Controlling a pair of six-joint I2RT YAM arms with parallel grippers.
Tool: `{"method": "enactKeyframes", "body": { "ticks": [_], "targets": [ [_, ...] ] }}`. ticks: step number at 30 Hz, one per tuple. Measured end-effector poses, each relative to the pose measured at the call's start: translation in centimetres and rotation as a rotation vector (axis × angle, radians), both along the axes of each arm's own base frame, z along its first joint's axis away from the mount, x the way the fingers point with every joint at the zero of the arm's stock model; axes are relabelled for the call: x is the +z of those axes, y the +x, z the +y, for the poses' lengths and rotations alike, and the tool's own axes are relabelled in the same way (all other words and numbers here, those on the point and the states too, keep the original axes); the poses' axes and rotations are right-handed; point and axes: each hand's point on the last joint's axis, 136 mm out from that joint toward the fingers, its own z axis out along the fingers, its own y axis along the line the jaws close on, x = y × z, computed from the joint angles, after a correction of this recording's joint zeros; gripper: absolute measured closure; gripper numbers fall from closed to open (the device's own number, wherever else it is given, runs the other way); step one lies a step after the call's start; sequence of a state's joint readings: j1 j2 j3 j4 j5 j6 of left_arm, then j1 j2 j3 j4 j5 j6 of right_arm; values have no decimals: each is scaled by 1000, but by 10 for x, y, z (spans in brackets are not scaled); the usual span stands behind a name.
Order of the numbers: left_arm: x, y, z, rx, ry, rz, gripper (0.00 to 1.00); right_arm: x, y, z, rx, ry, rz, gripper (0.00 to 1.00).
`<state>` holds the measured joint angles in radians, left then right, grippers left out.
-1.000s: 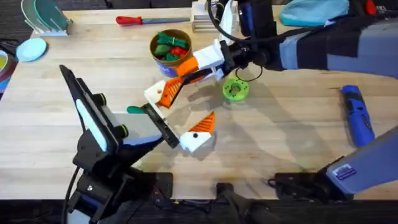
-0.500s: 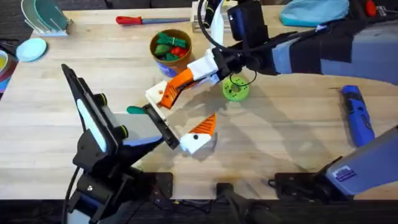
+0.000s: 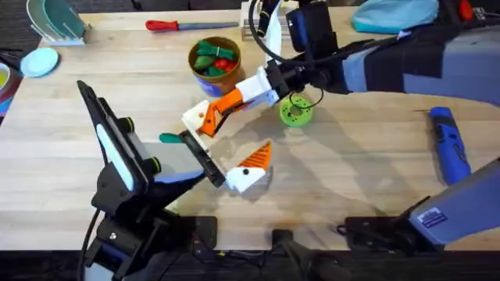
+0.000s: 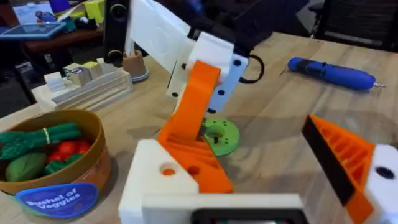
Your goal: Pick up the gripper from the table and insert it into the empty holder that is missing its gripper. Then pick up a screw, insert it into the mounting hole, and use the screwdriver to tighten it. Finally, clean up the table by picking up the vegetable and placing it into the bucket.
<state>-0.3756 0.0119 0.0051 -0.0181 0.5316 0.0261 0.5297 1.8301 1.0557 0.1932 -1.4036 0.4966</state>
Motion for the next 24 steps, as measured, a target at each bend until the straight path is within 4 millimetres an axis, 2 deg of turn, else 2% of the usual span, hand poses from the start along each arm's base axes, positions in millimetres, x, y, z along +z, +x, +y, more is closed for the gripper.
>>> {"method": "enactKeyframes", "body": {
  "ticks": [4,5,14,24],
  "targets": [
    [0,0,0,0,0,0,8,0,1,-1,-3,0,1,972],
    [0,0,0,0,0,0,8,0,1,-1,-3,-1,0,987],
    [0,0,0,0,2,-2,7,0,2,-1,-6,-4,4,987],
    [0,3,2,20,2,-2,8,-3,13,-6,-60,-59,98,989]
  ]
}}
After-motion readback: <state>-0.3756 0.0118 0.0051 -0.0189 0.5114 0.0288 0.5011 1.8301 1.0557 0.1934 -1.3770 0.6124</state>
